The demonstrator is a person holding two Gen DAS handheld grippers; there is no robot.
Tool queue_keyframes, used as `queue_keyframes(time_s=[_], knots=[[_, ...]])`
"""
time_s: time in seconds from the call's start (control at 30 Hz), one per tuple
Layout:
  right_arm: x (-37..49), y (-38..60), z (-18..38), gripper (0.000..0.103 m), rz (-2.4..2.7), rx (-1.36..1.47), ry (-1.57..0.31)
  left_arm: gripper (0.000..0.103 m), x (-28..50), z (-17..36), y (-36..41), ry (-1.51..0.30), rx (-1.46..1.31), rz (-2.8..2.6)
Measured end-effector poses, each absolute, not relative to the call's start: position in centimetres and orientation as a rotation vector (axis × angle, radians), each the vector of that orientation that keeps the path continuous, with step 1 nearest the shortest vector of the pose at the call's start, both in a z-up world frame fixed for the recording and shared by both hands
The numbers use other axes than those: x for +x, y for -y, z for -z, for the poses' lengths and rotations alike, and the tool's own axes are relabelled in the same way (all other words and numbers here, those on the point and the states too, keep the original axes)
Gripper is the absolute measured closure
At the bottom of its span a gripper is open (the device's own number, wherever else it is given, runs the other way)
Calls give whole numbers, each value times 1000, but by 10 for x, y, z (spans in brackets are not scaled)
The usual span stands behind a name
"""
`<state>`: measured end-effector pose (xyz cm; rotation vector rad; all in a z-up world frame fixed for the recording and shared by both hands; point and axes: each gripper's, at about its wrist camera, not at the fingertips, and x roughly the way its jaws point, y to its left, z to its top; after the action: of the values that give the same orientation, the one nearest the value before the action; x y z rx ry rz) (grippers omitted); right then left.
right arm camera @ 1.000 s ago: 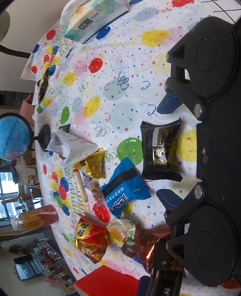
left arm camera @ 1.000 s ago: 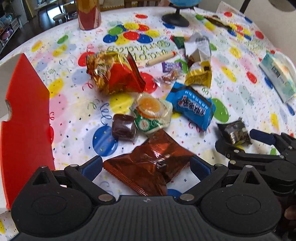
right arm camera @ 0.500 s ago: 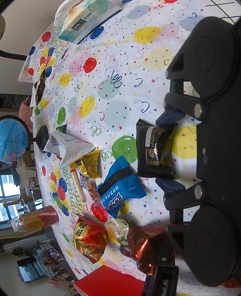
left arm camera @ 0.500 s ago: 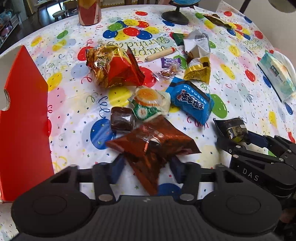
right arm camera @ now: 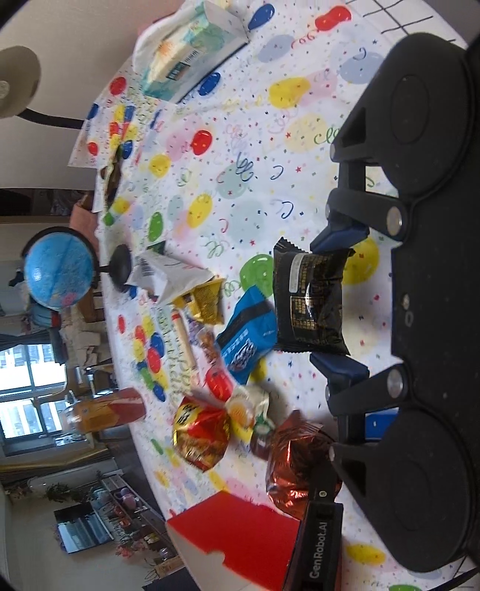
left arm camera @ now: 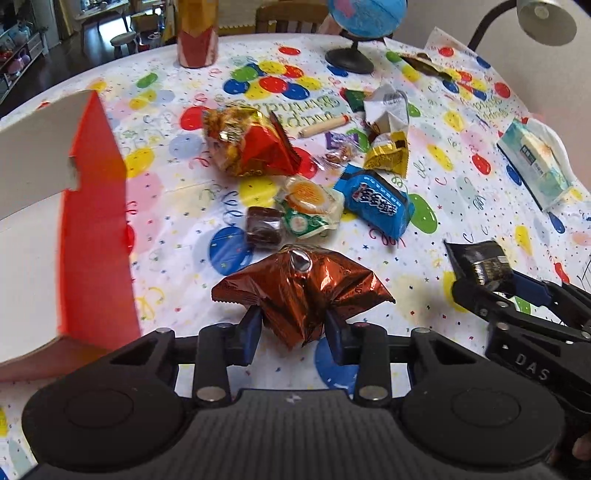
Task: Organize snacks
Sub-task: 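Carry both snacks into the red box and open both grippers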
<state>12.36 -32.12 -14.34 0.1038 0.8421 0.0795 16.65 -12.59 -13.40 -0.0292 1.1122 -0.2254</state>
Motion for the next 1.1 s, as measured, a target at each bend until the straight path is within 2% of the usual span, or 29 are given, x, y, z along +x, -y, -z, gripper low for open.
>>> queue_keyframes(time_s=[0.37,0.63,1.1], knots=[[92,291,108,48,-113,96,-769,70,133,97,89,-1010,-75,229],[79,259,68,48,-192,85,-692,70,109,48,51,-892,-125,210],[100,160,20,48,-431,-1,-594,70,90,-1,-36,-755,-160,14]])
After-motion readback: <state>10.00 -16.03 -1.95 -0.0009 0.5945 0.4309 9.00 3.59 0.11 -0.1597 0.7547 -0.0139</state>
